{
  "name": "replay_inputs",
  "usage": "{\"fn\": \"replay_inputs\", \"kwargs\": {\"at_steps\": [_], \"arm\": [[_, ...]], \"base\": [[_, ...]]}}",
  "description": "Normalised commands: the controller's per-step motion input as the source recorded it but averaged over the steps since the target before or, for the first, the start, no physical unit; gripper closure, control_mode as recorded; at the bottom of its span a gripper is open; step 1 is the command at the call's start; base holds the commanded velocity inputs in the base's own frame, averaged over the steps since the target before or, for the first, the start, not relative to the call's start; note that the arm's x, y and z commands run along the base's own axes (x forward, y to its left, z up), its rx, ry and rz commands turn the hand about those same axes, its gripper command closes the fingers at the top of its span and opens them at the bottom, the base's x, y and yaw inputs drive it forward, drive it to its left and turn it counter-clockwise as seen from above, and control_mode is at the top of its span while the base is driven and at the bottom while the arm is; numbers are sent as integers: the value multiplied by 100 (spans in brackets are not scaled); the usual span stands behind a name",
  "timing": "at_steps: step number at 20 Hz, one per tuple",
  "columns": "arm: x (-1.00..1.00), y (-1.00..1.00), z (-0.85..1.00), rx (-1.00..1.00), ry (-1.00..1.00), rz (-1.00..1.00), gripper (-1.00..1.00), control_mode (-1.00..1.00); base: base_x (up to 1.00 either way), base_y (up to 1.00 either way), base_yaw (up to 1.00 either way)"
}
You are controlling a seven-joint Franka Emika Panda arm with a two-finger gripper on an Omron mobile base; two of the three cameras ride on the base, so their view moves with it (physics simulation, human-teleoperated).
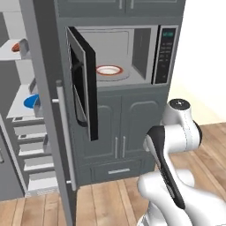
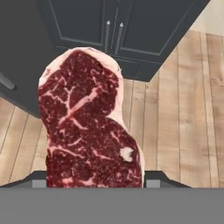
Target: Transport the steak from the fridge to the microwave and turn on the microwave.
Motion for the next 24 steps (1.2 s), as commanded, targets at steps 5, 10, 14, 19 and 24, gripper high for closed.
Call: {"fn": "replay_inputs", "kwargs": {"at_steps": [5,10,14,19,24], "arm": [[0,0,0,0,0,0,100,100],[0,0,0,0,0,0,100,100],[0,0,0,0,0,0,100,100],[0,0,0,0,0,0,100,100],[0,0,0,0,0,0,100,100]], "base": [[40,-42,14],[40,-31,14],[49,-23,15],[38,-29,14],[27,-34,15]]}}
